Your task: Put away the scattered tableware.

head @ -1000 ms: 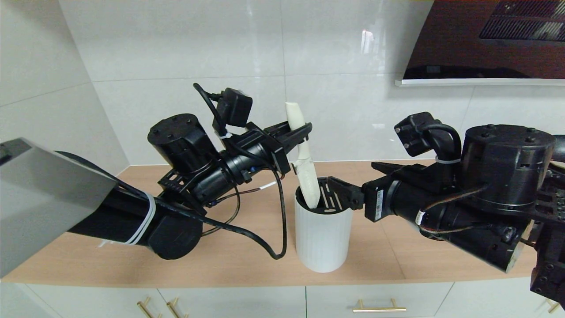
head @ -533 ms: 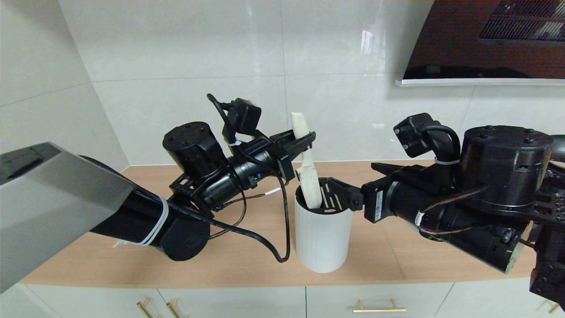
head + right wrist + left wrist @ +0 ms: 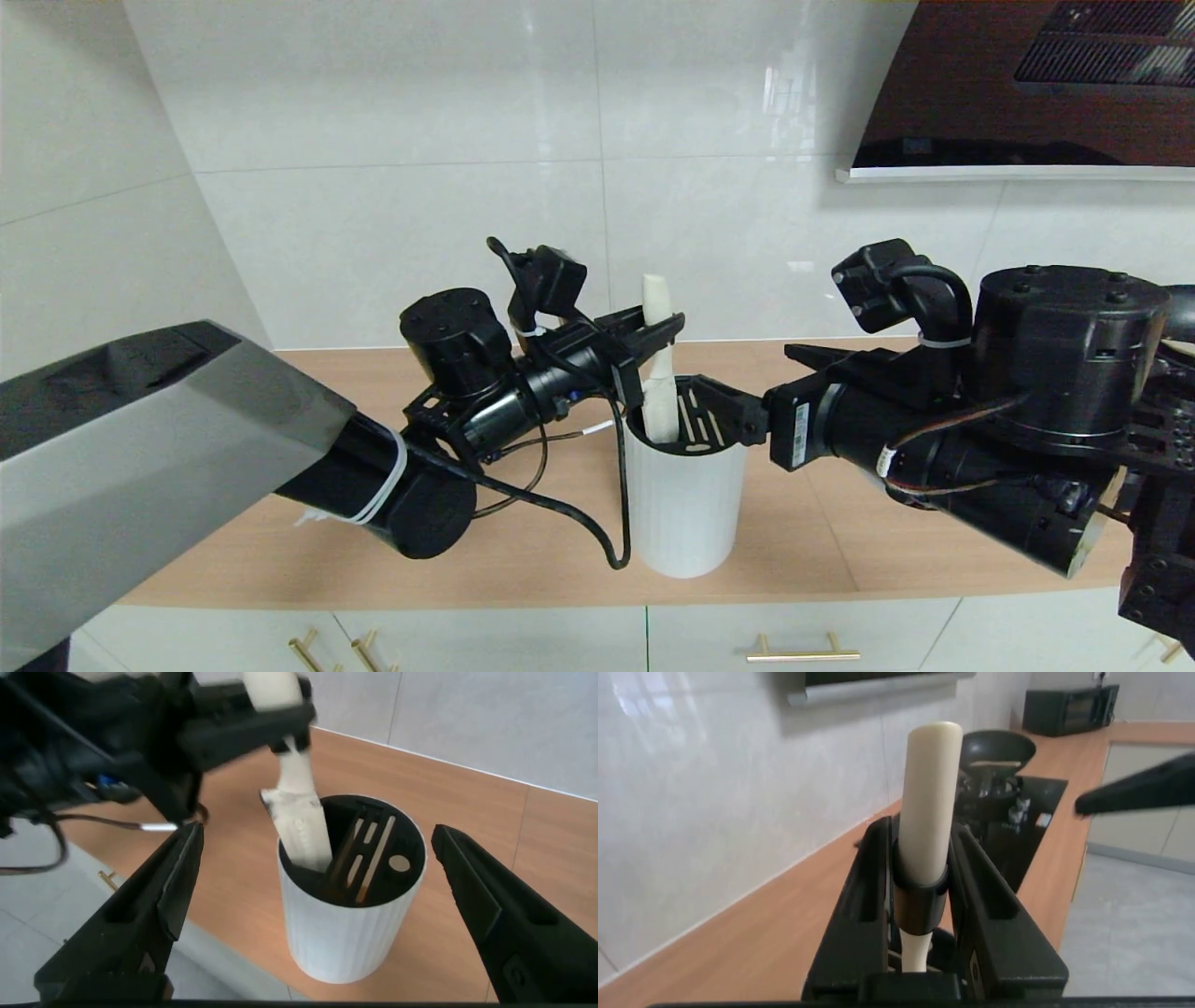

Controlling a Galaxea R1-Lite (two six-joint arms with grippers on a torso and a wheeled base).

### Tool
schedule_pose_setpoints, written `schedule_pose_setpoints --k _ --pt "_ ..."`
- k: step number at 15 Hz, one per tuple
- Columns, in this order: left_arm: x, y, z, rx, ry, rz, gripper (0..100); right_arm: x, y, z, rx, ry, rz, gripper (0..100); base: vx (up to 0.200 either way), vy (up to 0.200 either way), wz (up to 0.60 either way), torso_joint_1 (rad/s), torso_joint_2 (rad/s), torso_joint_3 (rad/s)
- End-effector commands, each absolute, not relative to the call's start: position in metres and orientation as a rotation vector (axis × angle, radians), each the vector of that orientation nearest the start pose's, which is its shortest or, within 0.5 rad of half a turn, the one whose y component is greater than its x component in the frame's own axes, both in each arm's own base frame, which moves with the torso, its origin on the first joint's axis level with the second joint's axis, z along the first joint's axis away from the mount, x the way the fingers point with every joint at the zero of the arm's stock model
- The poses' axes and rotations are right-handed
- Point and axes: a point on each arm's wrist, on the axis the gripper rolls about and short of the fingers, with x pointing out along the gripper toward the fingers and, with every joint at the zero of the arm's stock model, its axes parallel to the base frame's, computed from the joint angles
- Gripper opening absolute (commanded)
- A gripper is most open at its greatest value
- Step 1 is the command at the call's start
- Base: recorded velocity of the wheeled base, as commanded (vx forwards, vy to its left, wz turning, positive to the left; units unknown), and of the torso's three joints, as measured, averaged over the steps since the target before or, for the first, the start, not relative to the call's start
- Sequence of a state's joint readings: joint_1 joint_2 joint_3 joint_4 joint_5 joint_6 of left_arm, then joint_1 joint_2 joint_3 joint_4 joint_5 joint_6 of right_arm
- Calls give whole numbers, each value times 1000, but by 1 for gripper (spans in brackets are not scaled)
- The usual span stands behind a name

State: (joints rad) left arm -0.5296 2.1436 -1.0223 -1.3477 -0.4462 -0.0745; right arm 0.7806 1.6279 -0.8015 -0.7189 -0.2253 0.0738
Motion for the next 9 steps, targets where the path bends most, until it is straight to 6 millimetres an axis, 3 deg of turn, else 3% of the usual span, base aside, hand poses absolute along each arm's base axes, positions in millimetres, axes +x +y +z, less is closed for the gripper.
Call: schedule_pose_setpoints --k 1,9 --pt "347 -215 140 -78 -174 -981 0 211 202 211 18 117 551 100 0 0 0 0 0 0" --pt "350 -231 100 -70 -80 -1009 0 212 203 209 13 120 549 100 0 0 0 0 0 0"
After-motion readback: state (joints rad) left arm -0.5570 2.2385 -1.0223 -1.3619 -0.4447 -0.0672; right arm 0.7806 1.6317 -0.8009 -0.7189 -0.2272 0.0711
